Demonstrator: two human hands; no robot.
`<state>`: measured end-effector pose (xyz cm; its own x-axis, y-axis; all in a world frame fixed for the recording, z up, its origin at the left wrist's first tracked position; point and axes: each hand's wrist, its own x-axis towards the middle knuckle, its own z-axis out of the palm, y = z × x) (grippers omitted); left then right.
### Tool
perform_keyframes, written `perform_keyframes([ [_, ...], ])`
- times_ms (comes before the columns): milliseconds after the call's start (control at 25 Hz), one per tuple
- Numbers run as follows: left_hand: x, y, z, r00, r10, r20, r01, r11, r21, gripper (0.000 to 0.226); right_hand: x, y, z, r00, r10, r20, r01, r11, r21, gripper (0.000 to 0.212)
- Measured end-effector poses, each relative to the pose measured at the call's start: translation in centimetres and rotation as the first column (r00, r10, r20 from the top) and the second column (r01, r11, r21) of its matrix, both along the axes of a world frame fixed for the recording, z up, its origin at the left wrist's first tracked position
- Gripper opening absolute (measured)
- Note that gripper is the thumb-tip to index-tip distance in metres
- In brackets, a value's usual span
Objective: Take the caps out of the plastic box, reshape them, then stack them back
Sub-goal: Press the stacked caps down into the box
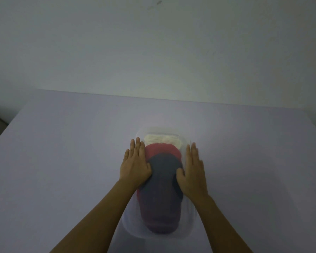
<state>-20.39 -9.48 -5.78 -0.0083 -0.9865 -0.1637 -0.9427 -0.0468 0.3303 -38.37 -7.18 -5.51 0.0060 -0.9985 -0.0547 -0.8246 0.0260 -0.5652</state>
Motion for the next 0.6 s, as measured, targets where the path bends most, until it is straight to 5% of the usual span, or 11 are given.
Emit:
perform_keyframes([
  [600, 0.4, -1.4, 0.4, 0.995, 0.016, -0.098, -0.007, 0.996, 0.093, 0.091, 0.0, -4.1, -1.3, 0.988, 0.027, -0.151, -0.025, 1.0, 0.016, 0.072],
])
